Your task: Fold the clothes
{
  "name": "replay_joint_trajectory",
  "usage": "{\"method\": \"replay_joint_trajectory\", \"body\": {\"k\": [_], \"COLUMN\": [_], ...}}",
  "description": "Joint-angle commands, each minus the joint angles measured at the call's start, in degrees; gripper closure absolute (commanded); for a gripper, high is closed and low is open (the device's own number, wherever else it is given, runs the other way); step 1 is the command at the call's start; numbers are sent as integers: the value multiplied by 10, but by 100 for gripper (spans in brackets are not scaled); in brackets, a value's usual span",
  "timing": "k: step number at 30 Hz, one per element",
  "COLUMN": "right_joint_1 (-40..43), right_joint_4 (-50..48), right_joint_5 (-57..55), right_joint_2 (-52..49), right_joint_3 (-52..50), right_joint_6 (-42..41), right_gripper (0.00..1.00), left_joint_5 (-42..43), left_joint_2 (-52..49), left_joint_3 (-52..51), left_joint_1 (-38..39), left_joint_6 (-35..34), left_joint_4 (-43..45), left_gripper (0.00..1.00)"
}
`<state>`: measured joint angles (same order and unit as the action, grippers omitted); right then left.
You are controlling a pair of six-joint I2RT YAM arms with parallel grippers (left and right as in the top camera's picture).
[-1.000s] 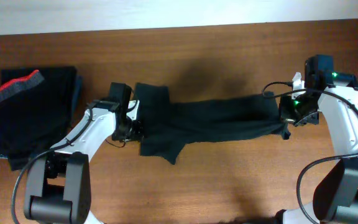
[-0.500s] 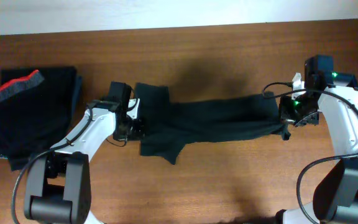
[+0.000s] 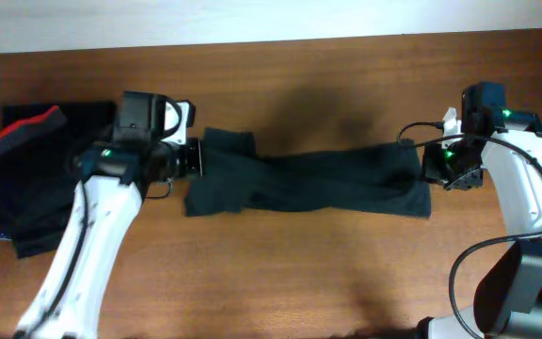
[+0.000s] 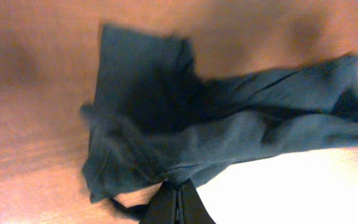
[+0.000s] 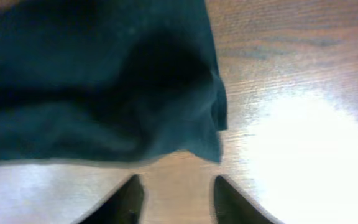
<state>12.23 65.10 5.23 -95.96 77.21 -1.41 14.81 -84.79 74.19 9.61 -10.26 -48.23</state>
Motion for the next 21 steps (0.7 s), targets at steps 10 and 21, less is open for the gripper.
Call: {"method": "replay_joint_trajectory", "body": {"k": [10,21], "right_joint_1": [2,2], "right_joint_4": [33,-142], "right_joint_5": [-6,37], "right_joint_2": [0,0], "right_joint_3": [-42,-197], "right_joint_6": [-1,-1], "right_gripper": [50,51], "left_joint_5": [4,-3], "left_joint_2": [36,35], "left_joint_3": [6,6], "left_joint_1": [-2,-2], "left_joint_6": [10,9], "left_joint_4": [-7,-6], "left_gripper": [100,100]}}
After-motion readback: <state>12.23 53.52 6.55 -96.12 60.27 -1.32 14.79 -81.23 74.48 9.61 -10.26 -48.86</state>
